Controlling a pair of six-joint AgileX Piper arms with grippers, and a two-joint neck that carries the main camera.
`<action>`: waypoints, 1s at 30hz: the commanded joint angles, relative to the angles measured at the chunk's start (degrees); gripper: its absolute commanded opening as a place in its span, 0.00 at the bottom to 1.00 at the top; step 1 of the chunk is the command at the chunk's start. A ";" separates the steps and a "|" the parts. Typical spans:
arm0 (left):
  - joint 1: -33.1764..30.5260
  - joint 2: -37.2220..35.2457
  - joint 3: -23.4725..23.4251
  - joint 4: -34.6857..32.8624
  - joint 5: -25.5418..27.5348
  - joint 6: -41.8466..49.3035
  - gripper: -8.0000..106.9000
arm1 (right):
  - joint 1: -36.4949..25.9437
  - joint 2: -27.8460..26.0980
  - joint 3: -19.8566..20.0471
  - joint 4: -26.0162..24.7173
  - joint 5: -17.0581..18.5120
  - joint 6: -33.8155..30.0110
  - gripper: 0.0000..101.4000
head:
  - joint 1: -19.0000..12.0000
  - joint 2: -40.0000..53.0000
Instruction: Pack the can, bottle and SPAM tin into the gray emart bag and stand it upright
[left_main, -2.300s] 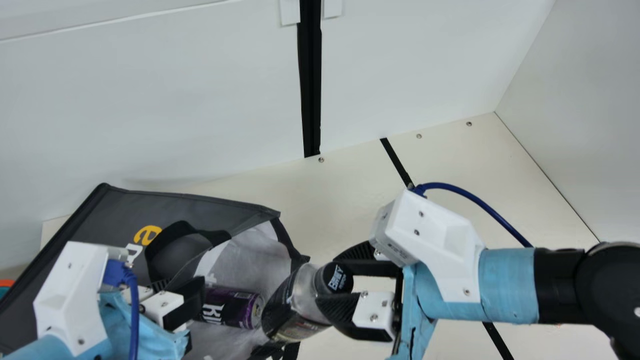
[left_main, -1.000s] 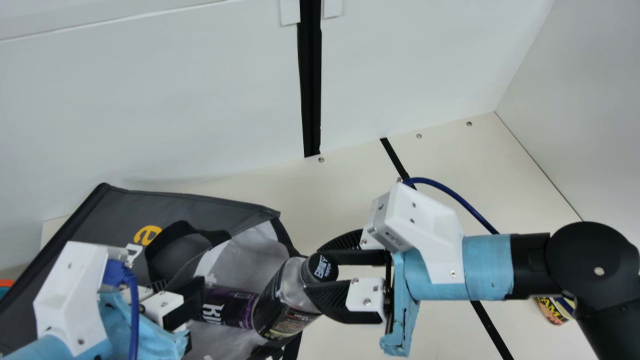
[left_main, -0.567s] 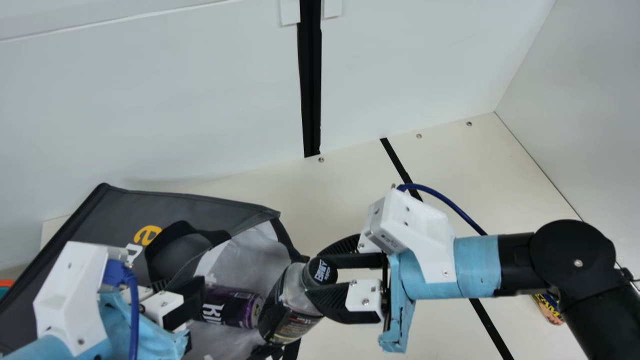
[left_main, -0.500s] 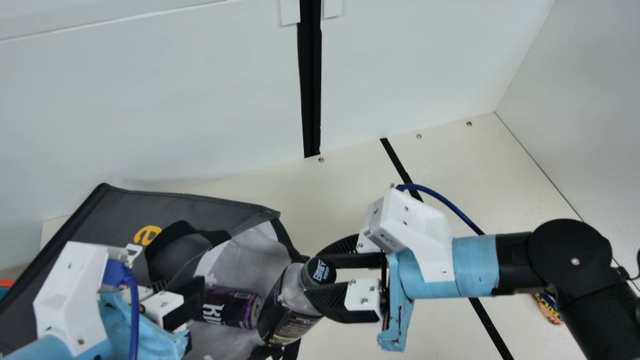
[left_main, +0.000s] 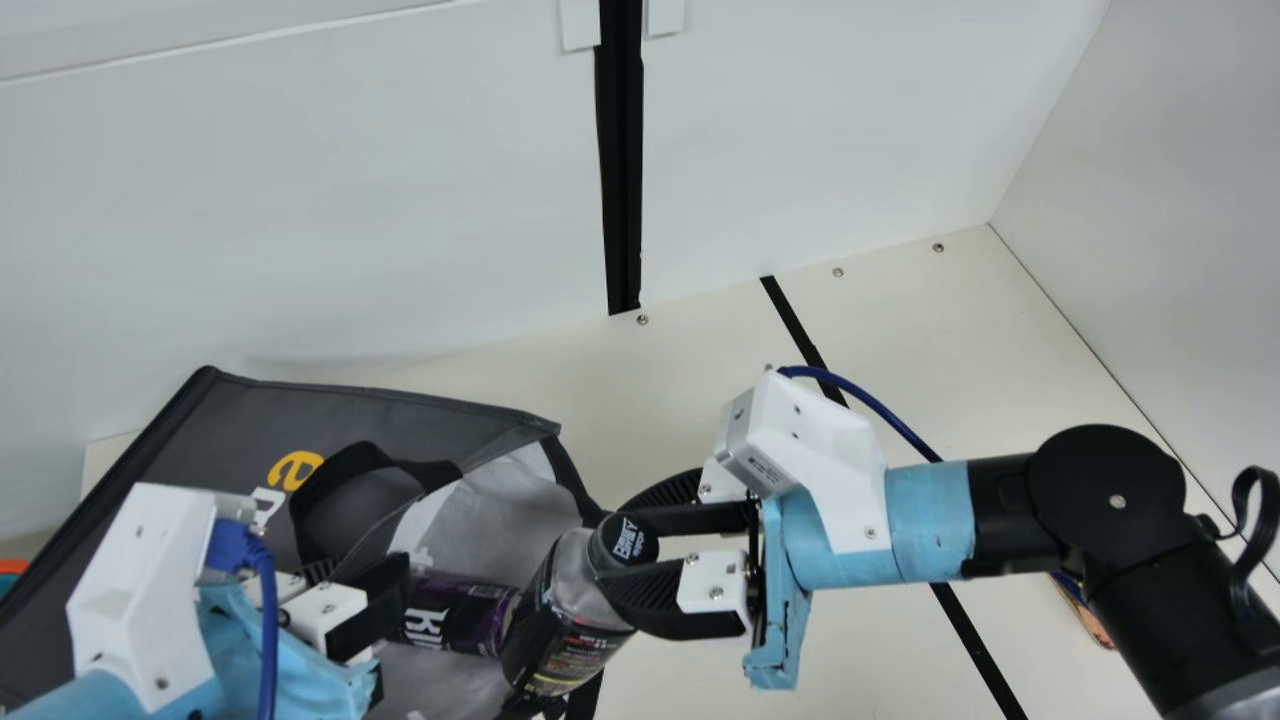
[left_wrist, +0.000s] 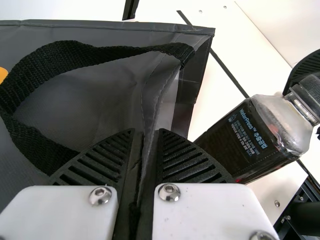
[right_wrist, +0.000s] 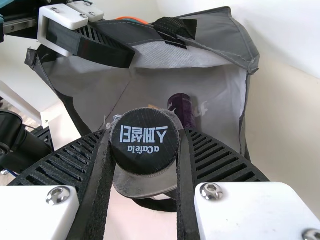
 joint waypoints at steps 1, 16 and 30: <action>0.00 0.00 0.00 0.00 0.00 0.00 0.00 | 0.13 0.29 0.08 0.34 0.11 -0.09 0.00 | -1.30 -0.05; 0.00 0.00 0.00 0.00 0.00 0.00 0.00 | 1.98 4.15 -0.45 2.04 -0.93 -1.98 0.00 | -1.30 -0.05; 0.00 0.00 0.00 0.00 0.00 0.00 0.00 | 12.39 9.27 0.12 5.24 -11.48 -2.98 0.00 | -1.30 -0.05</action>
